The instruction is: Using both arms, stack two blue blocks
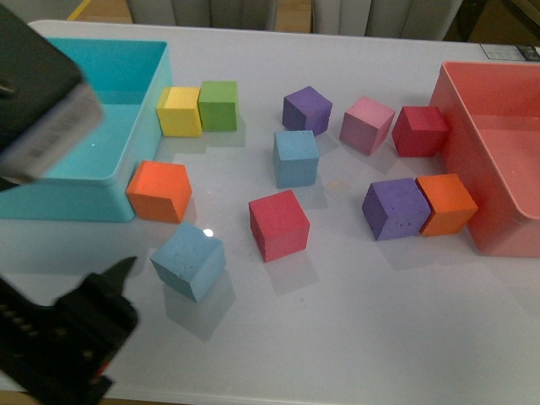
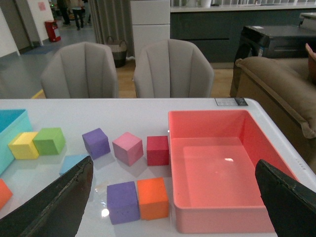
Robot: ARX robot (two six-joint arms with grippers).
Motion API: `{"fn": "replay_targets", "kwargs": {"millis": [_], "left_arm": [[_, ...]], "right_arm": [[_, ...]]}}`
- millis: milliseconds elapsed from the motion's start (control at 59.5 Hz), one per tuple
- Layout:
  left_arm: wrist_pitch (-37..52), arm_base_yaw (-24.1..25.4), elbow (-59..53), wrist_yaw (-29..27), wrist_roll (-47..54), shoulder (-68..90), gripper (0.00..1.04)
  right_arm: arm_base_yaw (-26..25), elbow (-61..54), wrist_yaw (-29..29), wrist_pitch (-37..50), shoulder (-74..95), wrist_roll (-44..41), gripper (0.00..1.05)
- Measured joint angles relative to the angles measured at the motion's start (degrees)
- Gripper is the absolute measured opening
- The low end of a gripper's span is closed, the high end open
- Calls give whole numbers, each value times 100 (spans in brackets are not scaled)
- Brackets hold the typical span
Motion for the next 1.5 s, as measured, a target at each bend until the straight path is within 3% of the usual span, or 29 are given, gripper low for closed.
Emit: {"fn": "replay_targets", "kwargs": {"millis": [437, 1496], "left_arm": [[164, -96, 1198, 22, -50, 2092, 96], [-470, 645, 2465, 693, -365, 3480, 96]], "right_arm": [[0, 0, 2, 0, 0, 0, 96], [0, 0, 0, 0, -2, 0, 96]]}}
